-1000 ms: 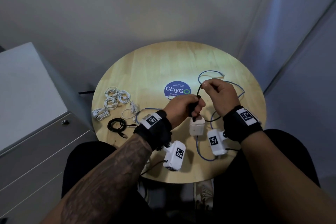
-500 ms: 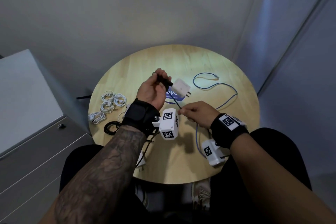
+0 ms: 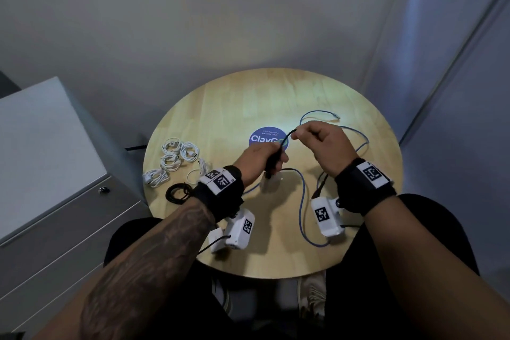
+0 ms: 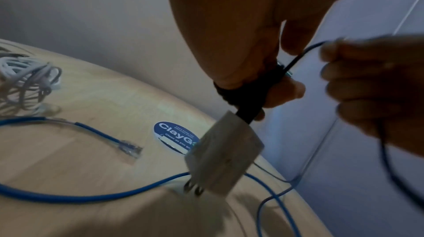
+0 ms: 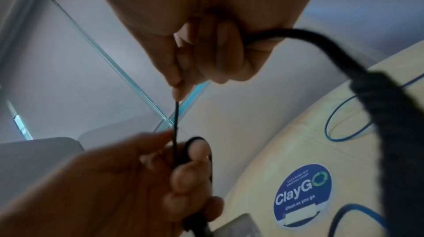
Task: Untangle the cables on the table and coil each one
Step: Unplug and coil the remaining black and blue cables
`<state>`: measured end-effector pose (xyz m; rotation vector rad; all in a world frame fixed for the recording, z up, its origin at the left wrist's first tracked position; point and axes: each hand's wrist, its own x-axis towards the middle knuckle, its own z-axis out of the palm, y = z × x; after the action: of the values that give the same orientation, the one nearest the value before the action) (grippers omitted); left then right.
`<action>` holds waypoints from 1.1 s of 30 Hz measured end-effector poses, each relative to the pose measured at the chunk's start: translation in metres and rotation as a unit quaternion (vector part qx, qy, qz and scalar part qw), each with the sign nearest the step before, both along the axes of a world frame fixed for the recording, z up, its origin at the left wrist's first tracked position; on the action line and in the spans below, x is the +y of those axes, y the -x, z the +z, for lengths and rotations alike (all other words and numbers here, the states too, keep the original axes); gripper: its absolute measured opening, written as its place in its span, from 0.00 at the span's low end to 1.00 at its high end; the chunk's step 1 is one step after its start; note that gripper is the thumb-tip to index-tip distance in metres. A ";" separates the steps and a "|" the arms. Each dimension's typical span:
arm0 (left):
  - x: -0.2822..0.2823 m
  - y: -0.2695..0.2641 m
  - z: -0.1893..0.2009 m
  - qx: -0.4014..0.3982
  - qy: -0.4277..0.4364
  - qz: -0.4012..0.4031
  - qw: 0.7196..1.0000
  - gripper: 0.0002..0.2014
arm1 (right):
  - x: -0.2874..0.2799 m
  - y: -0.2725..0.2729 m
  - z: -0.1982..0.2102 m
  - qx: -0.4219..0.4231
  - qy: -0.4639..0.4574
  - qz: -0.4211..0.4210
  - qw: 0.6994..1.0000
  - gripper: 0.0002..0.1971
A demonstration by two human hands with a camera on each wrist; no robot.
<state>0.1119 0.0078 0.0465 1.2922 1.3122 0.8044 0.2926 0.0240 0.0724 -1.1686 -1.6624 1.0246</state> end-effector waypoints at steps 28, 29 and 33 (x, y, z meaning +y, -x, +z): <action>-0.002 0.042 0.057 -0.578 0.044 0.274 0.768 0.09 | 0.003 0.029 -0.050 -0.120 0.090 0.106 0.983 0.10; -0.003 0.042 0.060 -0.575 0.044 0.272 0.770 0.08 | 0.006 0.028 -0.050 -0.132 0.085 0.101 0.982 0.10; -0.013 0.038 0.071 -0.532 0.062 0.247 0.808 0.17 | 0.012 0.022 -0.057 -0.124 0.066 0.067 0.988 0.10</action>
<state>0.0742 -0.0050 0.1171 0.2008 0.7079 1.4843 0.2703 0.0363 0.0155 -1.3292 -1.9124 1.1247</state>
